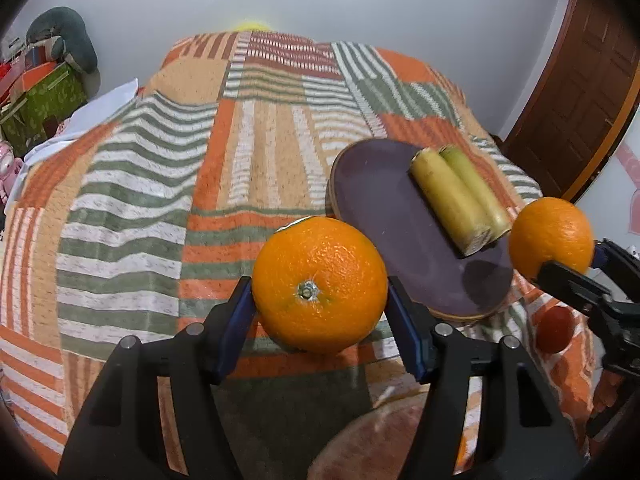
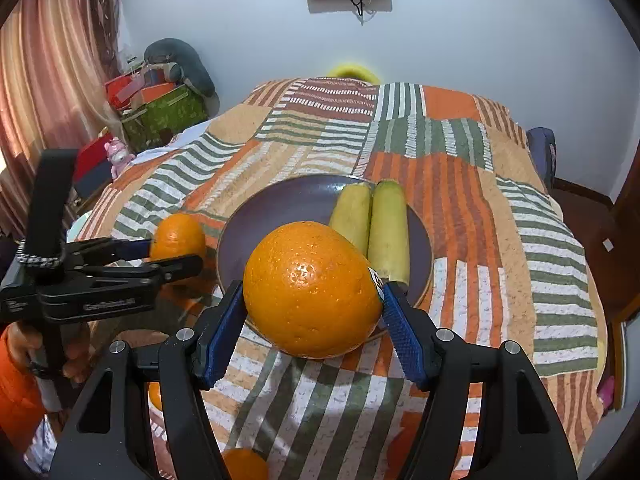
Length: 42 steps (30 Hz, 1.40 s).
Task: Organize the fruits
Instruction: 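Grasp a large orange with the right tool while the left tool grasps another orange, then carry both oranges onto the purple plate beside the corn and release them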
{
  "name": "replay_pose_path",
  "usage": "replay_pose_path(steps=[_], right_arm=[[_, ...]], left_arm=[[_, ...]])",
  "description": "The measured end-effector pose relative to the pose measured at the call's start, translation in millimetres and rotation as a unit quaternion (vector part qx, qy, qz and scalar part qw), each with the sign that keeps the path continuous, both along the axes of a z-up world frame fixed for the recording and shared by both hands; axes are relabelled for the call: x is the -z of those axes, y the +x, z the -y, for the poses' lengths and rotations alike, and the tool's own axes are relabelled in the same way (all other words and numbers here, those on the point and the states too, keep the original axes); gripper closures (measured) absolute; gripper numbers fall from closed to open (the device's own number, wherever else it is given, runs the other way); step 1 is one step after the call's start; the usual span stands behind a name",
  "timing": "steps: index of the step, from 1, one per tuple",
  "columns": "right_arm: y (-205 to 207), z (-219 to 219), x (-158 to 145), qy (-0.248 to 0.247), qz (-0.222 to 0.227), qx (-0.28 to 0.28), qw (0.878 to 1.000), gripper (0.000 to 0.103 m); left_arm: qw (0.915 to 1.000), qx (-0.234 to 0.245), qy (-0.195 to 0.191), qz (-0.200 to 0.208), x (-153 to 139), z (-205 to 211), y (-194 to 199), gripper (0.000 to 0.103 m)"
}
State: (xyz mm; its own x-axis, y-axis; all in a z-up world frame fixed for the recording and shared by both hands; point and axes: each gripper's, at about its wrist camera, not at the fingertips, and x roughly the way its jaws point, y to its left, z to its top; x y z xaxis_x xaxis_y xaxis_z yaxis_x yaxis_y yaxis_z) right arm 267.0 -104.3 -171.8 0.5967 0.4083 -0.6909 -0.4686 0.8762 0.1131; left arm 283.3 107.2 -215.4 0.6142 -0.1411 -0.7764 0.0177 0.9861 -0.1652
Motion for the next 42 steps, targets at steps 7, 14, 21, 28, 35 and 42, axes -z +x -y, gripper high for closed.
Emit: replay_pose_path(steps=[7,14,21,28,35,42], right_arm=[[1.7,1.8,-15.5,0.007,0.016,0.001,1.000,0.039],[8.6,9.0,-27.4,0.007,0.036,0.005,0.999,0.039],[22.5,18.5,-32.6,0.005,0.051,0.011,0.999,0.039],[39.9,26.0,-28.2,-0.001,0.054,0.013,0.998,0.039],[56.6,31.3,-21.3,-0.005,0.051,0.016,0.999,0.039],[72.7,33.3,-13.8,-0.006,0.043,0.017,0.999,0.039]], left_arm=[[0.9991,0.004,0.003,0.042,-40.2,5.8,-7.5,0.039],[0.9978,0.016,0.004,0.064,-63.6,21.0,-0.8,0.039],[0.9980,0.031,0.007,0.055,-58.6,41.9,26.8,0.039],[0.9987,0.042,0.020,0.019,-34.7,59.0,68.7,0.039],[0.9984,0.043,0.033,-0.012,-9.0,66.4,103.2,0.039],[0.9975,0.051,0.043,-0.022,2.2,74.9,127.0,0.039]])
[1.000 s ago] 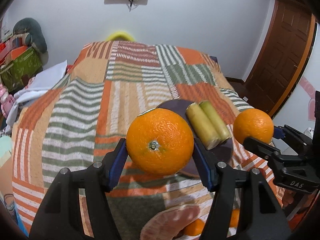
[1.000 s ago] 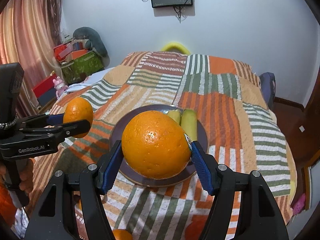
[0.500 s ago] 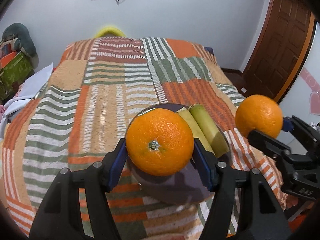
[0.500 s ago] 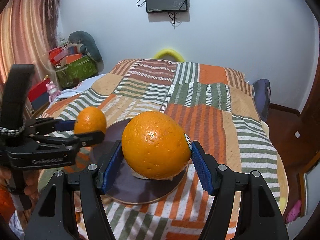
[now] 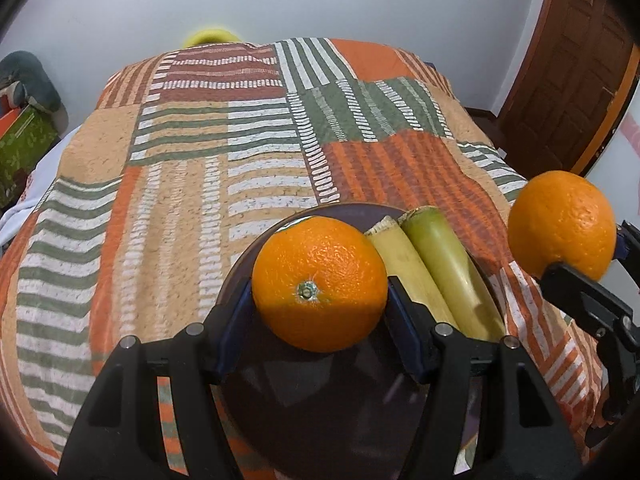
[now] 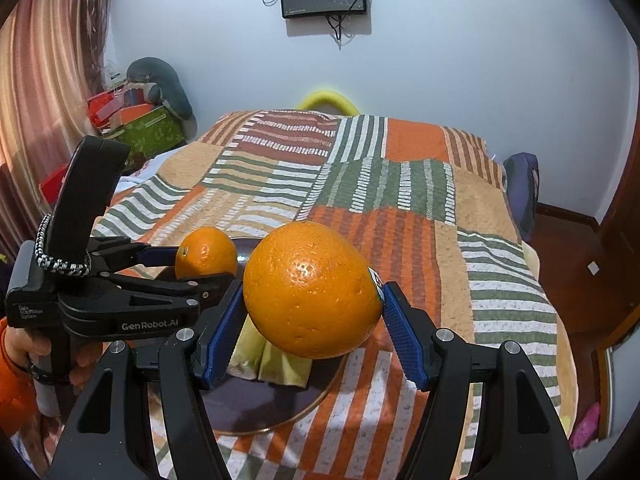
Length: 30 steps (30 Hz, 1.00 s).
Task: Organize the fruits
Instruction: 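Carry both oranges onto the purple plate beside the corn and release them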
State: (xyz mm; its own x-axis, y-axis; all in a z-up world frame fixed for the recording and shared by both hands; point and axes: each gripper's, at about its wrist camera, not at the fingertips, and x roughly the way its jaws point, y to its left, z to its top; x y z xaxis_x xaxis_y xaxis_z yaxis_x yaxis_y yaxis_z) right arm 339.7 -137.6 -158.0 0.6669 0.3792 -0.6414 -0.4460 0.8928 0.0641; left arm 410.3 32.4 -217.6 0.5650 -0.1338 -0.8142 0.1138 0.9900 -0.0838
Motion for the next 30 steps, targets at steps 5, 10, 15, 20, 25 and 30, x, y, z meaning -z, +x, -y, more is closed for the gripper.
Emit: replay_pose_path(steps=[5,10,15,20,25,30], right_arm=[[12.1,-3.2,2.6,0.008,-0.009,-0.002,1.000,0.039],[15.2,-6.2,2.7,0.014,-0.013,0.000,1.000,0.039],[8.9,-11.8,1.3,0.006,-0.012,-0.006,1.000,0.039],[1.0,-19.8,-2.4,0.006,-0.013,-0.016,1.000,0.039],[-4.0,-39.6,-2.0,0.005,-0.019,-0.035,0.999,0.039],[-5.1,-68.8,9.6,-0.006,-0.034,-0.067,0.997,0.039]], left_arm=[[0.9996,-0.006,-0.019,-0.017,5.9,-4.0,8.5,0.039],[0.9995,-0.002,-0.024,-0.022,4.0,-6.1,7.2,0.038],[0.9997,-0.011,-0.005,0.022,-13.8,-8.4,-6.0,0.023],[0.9985,-0.027,-0.007,0.047,-33.8,-24.4,-22.6,0.023],[0.9968,-0.039,-0.007,0.069,-51.4,-43.4,-44.9,0.023],[0.9963,-0.050,-0.002,0.071,-55.0,-60.7,-58.2,0.023]])
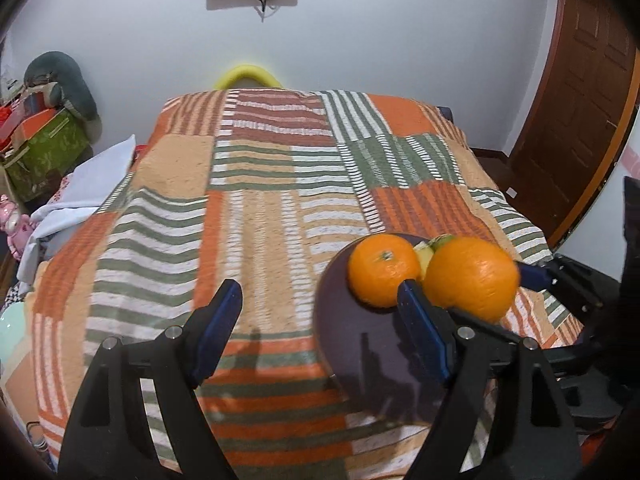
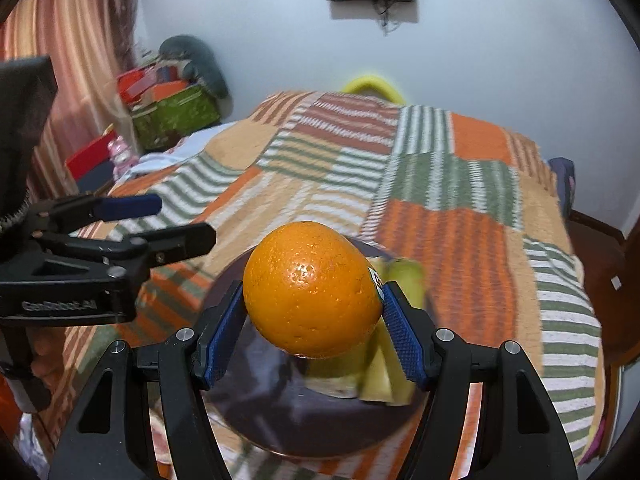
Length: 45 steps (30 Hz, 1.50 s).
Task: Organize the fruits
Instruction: 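Carry both oranges onto the purple plate beside the corn and release them, then grasp the red tomato with the right tool while the left tool grasps the pink pomelo segment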
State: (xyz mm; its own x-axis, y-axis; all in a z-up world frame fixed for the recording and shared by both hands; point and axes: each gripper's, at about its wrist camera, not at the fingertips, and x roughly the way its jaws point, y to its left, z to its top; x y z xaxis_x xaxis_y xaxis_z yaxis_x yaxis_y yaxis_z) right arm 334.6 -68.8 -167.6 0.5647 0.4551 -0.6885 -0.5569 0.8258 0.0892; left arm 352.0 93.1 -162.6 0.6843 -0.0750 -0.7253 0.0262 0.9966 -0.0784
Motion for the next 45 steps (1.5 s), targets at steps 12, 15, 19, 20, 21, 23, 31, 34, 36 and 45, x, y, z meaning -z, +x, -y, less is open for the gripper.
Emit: replay_pose_path(steps=[12,15,19,20,21,23,31,34,36,45], right_arm=[[-1.9,-20.9,18.7,-0.019,-0.023,-0.022,0.999,0.035],[-6.2,-18.8,8.5,-0.026,-0.001,-0.011,1.000,0.034],[-12.8,-6.3,-3.4,-0.015,0.002,0.001,1.000,0.034],[-15.3,-2.7,-5.8,-0.014,0.005,0.006,1.000,0.034],[-18.5,1.2,-8.4,-0.012,0.006,0.009,1.000,0.034],[-26.2,9.1,-13.3,-0.010,0.009,0.016,1.000,0.034],[-61.3,40.2,-42.6,0.005,0.036,0.049,0.998,0.034],[-74.5,48.8,-53.4,0.012,0.045,0.057,0.997,0.034],[-81.7,53.7,-58.3,0.014,0.049,0.062,0.997,0.034],[-110.7,77.1,-55.3,0.017,0.037,0.092,0.995,0.034]], left_arm=[[0.9997,-0.017,-0.015,-0.011,13.2,-21.7,-11.3,0.023],[0.9997,-0.016,-0.014,-0.009,9.9,-19.6,-17.9,0.023],[0.9999,-0.009,-0.013,-0.005,1.6,-15.4,-31.6,0.023],[0.9999,-0.007,-0.010,-0.003,-1.4,-14.0,-36.3,0.023],[0.9999,-0.007,-0.008,-0.001,-4.3,-13.0,-41.0,0.023],[1.0000,-0.005,-0.007,0.001,-9.6,-10.9,-50.1,0.023],[0.9999,-0.007,-0.005,0.012,-31.6,-5.2,-96.6,0.023],[0.9996,-0.009,-0.014,0.021,-42.2,-5.0,-115.2,0.023],[0.9995,-0.007,-0.020,0.025,-47.3,-4.4,-125.2,0.023],[1.0000,-0.003,-0.009,0.004,-33.9,3.3,-164.9,0.023]])
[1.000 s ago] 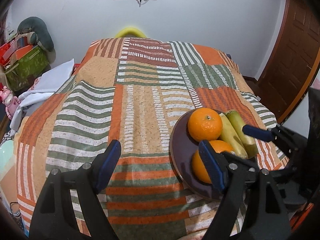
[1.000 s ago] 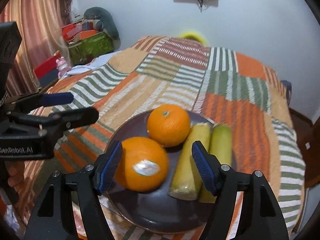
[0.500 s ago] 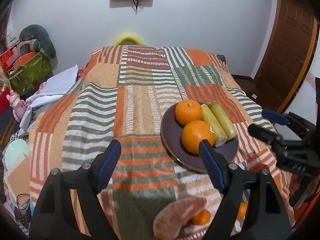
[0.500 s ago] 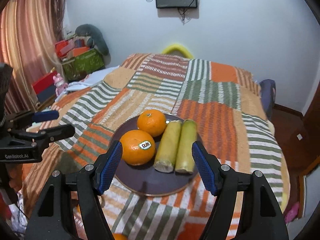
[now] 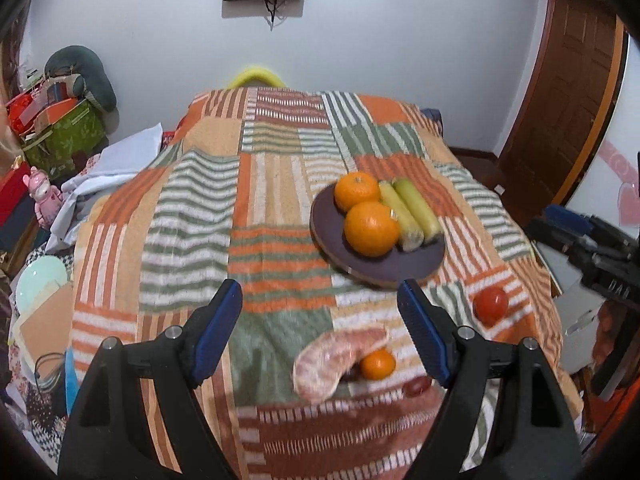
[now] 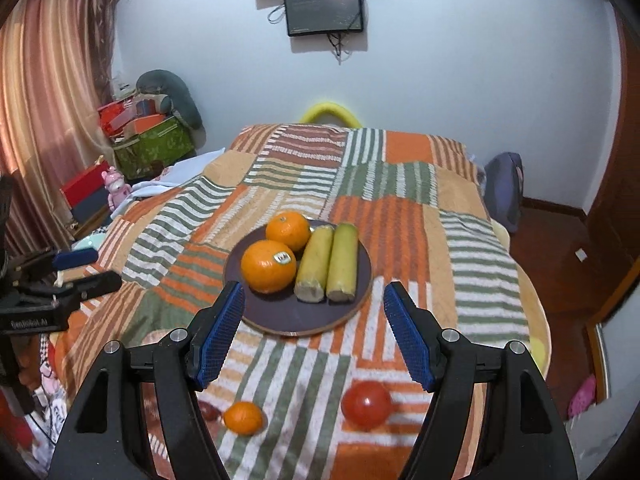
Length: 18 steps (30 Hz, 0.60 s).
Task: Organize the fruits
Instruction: 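Grasp the red tomato with the right tool while the left tool grasps the pink pomelo segment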
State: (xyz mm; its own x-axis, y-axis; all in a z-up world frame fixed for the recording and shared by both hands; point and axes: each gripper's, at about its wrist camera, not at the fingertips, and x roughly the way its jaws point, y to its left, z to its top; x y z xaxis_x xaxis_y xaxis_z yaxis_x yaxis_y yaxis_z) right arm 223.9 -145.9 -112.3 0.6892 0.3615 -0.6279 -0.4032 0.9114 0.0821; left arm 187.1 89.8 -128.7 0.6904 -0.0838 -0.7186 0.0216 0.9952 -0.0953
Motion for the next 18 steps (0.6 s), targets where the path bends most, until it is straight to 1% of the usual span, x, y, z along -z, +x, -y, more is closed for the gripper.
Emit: replay_pose_path(steps=[4,6,9,15,18], right_arm=[[-3.8,9.4,11.1,-0.004,-0.018,0.014,1.000,0.034],[-4.3,13.3,17.1,-0.006,-0.027,0.020,0.999,0.034],[-3.9,18.8,27.7,-0.006,-0.043,0.030,0.999,0.034],[-2.3,28.3,49.5,-0.008,-0.072,0.044,0.996,0.034],[-1.3,30.3,57.4,-0.010,-0.082,0.045,0.996,0.034]], left_arm=[[0.9996,0.003,0.000,-0.027,21.5,1.6,-7.8,0.024],[0.9993,0.007,0.002,-0.038,31.7,1.6,-9.5,0.030],[0.9981,0.015,-0.001,-0.059,49.8,3.1,-9.0,0.033],[0.9939,0.033,0.012,-0.105,87.1,10.7,1.5,0.033],[0.9927,0.031,0.022,-0.114,98.6,12.2,7.6,0.033]])
